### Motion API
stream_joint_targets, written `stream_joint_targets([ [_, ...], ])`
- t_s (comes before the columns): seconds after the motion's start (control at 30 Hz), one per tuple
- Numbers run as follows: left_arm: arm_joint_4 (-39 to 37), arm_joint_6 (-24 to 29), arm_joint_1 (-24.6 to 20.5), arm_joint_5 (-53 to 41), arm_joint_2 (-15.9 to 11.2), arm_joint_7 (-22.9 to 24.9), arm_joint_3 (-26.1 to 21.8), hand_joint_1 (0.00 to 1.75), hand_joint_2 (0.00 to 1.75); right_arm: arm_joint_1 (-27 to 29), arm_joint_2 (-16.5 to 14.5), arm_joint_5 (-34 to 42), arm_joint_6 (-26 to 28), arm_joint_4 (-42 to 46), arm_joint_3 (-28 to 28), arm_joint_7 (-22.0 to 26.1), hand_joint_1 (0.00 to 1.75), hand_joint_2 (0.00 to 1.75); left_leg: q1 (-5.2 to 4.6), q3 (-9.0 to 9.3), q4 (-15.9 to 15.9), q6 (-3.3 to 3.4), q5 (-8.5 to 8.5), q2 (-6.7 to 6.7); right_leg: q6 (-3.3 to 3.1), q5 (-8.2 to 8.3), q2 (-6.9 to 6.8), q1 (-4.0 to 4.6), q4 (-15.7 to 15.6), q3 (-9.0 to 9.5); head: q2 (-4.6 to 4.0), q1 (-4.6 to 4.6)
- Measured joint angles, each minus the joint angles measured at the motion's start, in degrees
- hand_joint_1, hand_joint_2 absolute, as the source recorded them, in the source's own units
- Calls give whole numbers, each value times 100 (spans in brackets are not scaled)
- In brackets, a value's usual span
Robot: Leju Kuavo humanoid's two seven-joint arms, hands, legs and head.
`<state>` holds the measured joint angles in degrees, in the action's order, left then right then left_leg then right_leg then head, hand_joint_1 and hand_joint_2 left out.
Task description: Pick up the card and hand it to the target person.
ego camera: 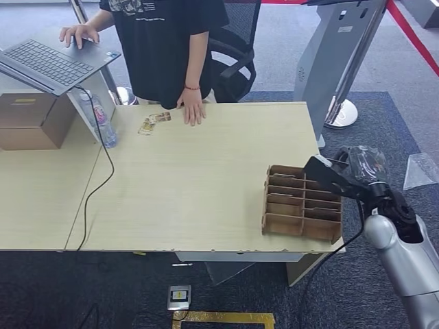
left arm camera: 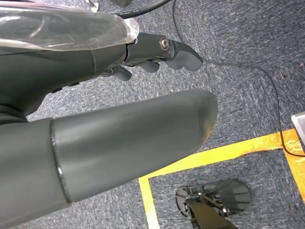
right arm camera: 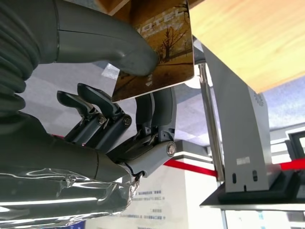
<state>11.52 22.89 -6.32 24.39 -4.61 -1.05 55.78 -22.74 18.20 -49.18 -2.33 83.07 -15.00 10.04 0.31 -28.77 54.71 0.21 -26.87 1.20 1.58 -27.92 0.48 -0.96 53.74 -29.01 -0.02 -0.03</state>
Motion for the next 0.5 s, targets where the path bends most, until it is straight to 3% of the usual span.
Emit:
stream_joint_targets([
  [0.27, 0, 4, 2, 2, 0, -19, 0, 0, 0, -422, 365, 393, -50, 168, 10, -61, 175, 175, 0, 0, 1, 0, 0, 0, 0, 0, 0, 0, 0, 0, 0, 0],
  [0.5, 0, 19, -3, -5, 2, -28, 0, 0, 0, -694, 507, 800, 37, 213, 91, 28, 175, 175, 0, 0, 0, 0, 0, 0, 0, 0, 0, 0, 0, 0, 0, 1],
])
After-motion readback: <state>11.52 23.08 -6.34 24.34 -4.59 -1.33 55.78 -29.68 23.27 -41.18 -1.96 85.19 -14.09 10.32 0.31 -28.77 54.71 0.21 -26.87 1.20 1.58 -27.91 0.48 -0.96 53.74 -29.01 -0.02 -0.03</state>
